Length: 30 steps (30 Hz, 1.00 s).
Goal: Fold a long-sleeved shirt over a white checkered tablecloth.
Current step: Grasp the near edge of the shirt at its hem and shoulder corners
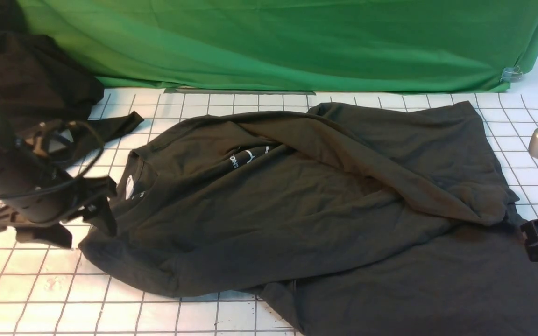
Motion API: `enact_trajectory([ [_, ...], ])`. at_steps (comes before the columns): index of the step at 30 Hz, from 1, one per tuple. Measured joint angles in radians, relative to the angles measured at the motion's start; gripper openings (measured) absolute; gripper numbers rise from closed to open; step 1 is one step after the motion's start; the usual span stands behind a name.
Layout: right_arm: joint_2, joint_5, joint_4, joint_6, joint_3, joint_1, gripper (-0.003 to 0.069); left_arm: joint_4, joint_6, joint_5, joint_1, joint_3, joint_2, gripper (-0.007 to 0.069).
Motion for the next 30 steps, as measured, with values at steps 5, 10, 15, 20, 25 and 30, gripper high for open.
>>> enact_trajectory([
  [5,0.0,-0.006,0.0,-0.005,0.0,0.0,0.0314,0.0,0.011,-0.011,0.0,-0.002,0.068,0.0512],
  [10,0.0,-0.019,0.0,-0.007,0.0,0.0,0.0314,0.007,0.011,-0.017,0.0,-0.009,0.092,0.0428],
  [15,0.0,-0.019,0.0,-0.007,0.0,0.0,0.0314,0.019,0.015,-0.015,0.001,-0.015,0.1,0.0264],
  [20,0.0,0.008,0.0,-0.008,0.005,0.0,0.0318,0.019,0.016,0.051,0.0,-0.039,0.112,0.0046],
  [25,0.005,0.012,-0.005,-0.003,0.096,0.0,0.0416,0.079,0.017,0.12,0.0,-0.068,0.064,0.0029],
  [30,0.107,-0.01,-0.045,0.042,0.168,0.0,0.0514,0.145,0.002,0.133,-0.002,-0.072,0.003,0.0029],
])
